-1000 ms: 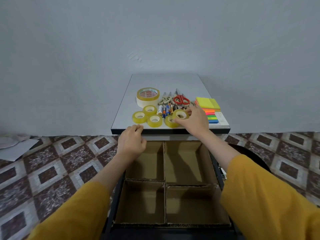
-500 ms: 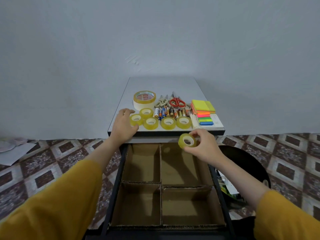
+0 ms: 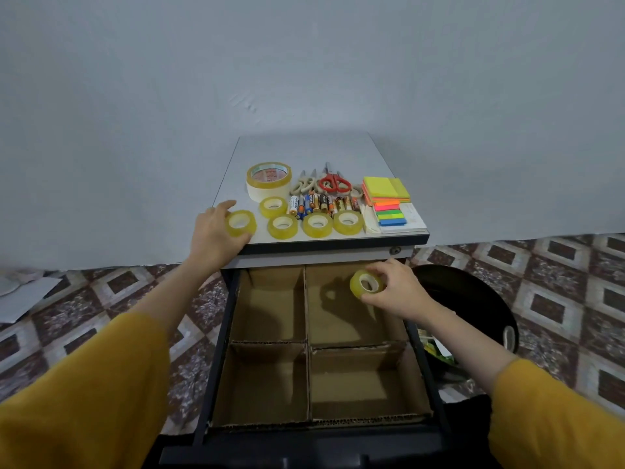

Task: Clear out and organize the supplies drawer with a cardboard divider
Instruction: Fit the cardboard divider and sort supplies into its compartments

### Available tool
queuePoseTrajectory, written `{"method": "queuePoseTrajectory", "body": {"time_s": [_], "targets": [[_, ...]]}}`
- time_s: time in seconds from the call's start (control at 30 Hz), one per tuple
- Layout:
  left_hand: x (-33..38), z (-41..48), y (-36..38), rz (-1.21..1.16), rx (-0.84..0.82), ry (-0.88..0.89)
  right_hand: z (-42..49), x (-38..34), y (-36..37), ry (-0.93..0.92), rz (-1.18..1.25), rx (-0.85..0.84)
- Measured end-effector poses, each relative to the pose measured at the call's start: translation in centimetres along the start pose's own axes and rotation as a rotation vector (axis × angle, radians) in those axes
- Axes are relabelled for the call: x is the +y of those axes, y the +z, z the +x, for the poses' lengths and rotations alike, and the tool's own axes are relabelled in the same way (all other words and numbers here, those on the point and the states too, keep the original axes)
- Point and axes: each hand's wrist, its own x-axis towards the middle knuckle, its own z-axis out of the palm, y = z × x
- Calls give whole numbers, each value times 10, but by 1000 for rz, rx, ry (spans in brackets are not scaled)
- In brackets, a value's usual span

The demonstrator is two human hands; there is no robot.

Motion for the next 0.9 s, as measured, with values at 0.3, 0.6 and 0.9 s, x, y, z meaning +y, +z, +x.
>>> {"method": "queuePoseTrajectory", "body": {"time_s": [0.3,0.6,0.9], "targets": [[35,-88,28,-74,-305,250,5,15,8,39,-229,-130],[43,-82,86,34,-482,302,10,22,40,-23,-519,-455],[50,-72,102,151,-551,323,19,29,50,-18,-501,-522]]}}
